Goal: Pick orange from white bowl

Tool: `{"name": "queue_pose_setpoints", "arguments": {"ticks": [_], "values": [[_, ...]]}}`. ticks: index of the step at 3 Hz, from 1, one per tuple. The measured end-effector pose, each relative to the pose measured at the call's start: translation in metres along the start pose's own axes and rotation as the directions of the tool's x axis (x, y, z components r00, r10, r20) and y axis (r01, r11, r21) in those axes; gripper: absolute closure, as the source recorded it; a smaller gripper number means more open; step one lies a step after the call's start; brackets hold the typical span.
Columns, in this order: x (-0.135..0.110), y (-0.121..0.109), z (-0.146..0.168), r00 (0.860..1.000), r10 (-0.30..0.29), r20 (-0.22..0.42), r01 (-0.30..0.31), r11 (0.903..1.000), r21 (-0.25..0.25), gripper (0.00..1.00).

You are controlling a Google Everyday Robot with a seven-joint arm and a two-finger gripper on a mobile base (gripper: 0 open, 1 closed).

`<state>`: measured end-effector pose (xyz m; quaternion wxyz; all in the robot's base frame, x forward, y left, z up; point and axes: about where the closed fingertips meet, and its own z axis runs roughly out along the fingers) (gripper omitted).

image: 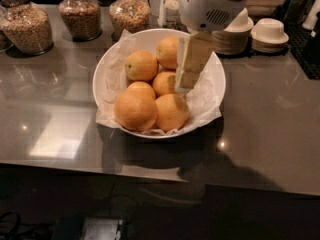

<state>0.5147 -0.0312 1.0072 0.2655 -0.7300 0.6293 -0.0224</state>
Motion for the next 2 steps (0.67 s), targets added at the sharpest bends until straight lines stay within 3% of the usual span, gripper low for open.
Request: {"name": "queue_pose_setpoints", "arguments": {"ticks": [2], "values": [[-0.016, -0.035, 0.055, 1.000, -0.016, -0.019, 0.016, 0.9998, 0.010, 0.00]]}}
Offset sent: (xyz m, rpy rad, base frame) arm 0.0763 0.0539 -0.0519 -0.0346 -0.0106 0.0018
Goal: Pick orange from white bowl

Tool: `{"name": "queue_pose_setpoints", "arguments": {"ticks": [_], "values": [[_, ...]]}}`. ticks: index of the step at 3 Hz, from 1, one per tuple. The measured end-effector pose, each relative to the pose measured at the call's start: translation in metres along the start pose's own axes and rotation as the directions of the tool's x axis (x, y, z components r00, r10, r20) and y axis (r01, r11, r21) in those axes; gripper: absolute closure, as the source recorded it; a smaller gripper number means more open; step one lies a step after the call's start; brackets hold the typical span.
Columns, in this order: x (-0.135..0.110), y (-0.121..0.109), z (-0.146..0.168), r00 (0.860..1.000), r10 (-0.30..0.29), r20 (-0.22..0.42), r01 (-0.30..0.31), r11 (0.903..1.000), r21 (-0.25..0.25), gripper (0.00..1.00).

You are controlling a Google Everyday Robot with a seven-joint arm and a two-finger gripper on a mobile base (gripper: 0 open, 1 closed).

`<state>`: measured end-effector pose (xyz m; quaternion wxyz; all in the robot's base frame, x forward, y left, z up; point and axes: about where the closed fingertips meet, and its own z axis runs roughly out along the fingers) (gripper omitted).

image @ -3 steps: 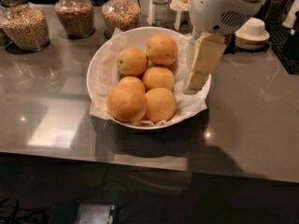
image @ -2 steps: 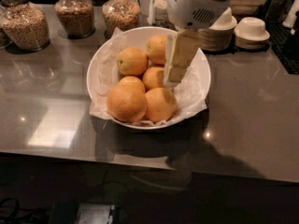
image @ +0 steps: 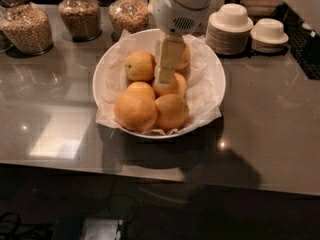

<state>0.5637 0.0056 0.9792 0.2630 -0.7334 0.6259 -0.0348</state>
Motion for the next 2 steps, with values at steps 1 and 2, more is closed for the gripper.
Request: {"name": "queue_pose_setpoints", "arguments": {"ticks": [1, 2], "values": [[0.0137, -0.0070, 0.0431, 1.000, -0.007, -0.026, 0.007, 0.9999, -0.009, 0.00], [0.0143, -0.0070, 0.0434, 1.000, -0.005, -0.028, 0.005, 0.9999, -0.009, 0.00]]}}
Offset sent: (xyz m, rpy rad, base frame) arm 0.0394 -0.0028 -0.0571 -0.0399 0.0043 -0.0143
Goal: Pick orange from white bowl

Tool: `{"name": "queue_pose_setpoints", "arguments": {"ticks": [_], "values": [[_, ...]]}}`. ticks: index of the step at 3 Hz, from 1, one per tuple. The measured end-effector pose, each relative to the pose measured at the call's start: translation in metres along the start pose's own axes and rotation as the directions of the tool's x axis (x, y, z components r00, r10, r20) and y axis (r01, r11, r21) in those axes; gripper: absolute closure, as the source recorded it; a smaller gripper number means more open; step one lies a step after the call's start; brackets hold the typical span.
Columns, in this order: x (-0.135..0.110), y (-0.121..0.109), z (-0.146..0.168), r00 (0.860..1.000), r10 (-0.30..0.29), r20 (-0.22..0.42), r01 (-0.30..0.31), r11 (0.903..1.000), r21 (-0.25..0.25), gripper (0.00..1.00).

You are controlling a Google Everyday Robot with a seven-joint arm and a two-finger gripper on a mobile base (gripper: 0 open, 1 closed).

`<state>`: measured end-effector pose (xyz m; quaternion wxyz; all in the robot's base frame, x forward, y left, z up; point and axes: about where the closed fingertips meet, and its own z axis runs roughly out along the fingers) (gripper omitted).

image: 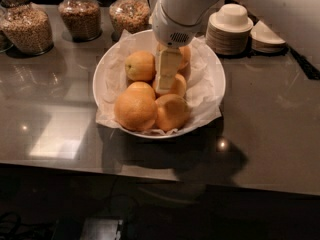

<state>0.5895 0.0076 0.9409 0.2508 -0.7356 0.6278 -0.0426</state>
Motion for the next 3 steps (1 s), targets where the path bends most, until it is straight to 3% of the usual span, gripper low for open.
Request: {"name": "queue_pose_setpoints", "arguments": {"ticks": [2, 3], "values": [[0.043, -0.005, 0.016, 0.996, 0.082, -0.042, -0.084, 0.9958, -0.037, 0.00], [0.051, -0.007, 0.022, 0.996, 0.042, -0.073, -0.046, 0.9972, -0.058, 0.00]]}}
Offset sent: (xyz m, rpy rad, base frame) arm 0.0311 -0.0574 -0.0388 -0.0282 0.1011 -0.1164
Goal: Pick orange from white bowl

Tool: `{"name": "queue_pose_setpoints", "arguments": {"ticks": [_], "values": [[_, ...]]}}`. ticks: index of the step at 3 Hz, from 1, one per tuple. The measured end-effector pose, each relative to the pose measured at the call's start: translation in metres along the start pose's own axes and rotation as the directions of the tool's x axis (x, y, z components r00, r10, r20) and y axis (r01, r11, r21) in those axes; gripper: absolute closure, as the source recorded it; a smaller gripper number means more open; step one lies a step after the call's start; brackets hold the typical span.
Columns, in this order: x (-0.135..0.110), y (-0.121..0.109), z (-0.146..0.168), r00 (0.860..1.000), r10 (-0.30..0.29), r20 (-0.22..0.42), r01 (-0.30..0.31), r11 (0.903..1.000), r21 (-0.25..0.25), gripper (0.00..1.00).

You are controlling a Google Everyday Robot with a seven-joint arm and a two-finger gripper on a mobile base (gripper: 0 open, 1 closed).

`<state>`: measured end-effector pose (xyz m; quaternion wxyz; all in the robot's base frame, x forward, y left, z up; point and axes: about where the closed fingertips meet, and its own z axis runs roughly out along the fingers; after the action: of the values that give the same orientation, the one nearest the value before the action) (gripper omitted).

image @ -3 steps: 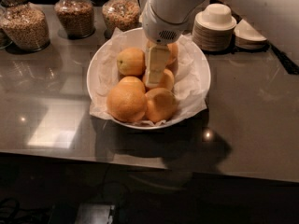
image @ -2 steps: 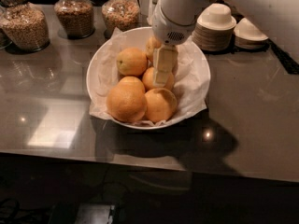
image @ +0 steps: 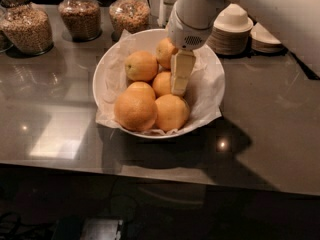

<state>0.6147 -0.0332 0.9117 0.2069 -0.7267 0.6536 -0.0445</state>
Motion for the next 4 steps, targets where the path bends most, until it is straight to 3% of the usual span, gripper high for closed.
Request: {"name": "queue_pose_setpoints", "arguments": {"ticks": [1, 4], "values": [[0.0006, -0.0001, 0.0004, 1.000, -0.004, -0.003, 0.004, 1.0000, -0.002, 0.17], [0.0011, -0.0008, -0.0007, 1.000, -0.007, -0.011, 0.007, 1.0000, 0.002, 0.87]]}}
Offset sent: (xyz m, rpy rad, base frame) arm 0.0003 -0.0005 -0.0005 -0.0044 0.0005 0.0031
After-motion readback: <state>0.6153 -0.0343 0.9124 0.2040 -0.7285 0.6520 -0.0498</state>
